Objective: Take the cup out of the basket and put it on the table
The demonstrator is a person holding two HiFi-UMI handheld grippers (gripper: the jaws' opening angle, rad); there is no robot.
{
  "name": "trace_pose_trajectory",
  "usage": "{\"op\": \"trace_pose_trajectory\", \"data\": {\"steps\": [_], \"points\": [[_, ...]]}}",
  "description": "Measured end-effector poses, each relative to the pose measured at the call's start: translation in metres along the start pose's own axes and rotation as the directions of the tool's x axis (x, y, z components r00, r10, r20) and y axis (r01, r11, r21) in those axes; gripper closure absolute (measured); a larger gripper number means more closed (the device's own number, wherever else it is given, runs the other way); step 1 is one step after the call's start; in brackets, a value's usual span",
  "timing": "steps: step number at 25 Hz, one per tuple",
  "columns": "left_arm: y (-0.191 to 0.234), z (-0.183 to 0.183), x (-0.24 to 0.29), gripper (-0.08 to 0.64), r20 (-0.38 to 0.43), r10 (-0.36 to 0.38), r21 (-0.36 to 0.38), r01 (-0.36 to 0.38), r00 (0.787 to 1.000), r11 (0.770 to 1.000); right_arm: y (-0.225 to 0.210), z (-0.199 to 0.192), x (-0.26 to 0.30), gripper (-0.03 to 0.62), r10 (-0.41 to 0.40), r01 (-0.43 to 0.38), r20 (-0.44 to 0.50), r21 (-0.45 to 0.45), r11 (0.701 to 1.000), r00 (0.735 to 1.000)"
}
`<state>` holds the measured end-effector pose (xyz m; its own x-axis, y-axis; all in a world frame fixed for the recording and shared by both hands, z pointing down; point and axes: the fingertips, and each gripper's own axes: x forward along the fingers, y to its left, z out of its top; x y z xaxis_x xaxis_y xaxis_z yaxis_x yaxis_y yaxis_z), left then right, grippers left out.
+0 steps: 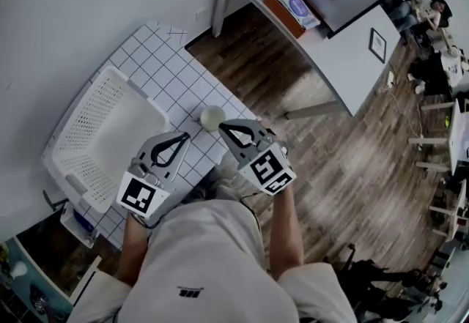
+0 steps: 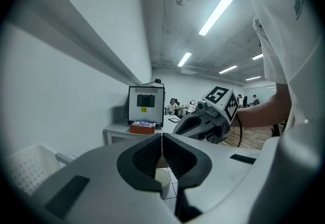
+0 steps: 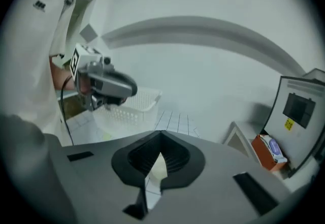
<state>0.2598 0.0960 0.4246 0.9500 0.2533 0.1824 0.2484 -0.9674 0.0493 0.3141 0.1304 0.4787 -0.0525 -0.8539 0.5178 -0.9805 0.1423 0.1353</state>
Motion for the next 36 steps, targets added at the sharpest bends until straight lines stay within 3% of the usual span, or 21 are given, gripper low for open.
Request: {"op": "trace_pose_trajectory", "data": {"steps": [2, 4, 7, 14, 36], "points": [[-0.001, 0.006, -0.002, 0.545, 0.027, -0.003, -0.029, 0.004, 1.000, 1.000, -0.003, 0.023, -0.018, 0.580, -0.042, 0.033, 0.143, 0.068, 0.997, 0.989], [-0.004, 0.014, -0.004, 0.545, 0.064, -0.016, -0.049, 0.019, 0.998, 0.999, -0.004, 0.042, -0.036, 0.580, -0.090, 0.047, 0.278, 0.157, 0.986, 0.956], [-0.009, 0.023, -0.007, 0.545, 0.100, -0.038, -0.054, 0.044, 0.994, 0.998, 0.001, 0.056, -0.054, 0.580, -0.144, 0.047, 0.378, 0.254, 0.966, 0.915], [-0.016, 0.035, -0.015, 0.545, 0.151, -0.072, -0.065, 0.083, 0.986, 0.994, 0.015, 0.058, -0.058, 0.580, -0.160, 0.058, 0.396, 0.257, 0.965, 0.904], [-0.013, 0.030, -0.019, 0.545, 0.128, -0.053, -0.033, 0.057, 0.990, 0.998, 0.017, 0.050, -0.059, 0.580, -0.143, 0.064, 0.372, 0.217, 0.974, 0.917]]}}
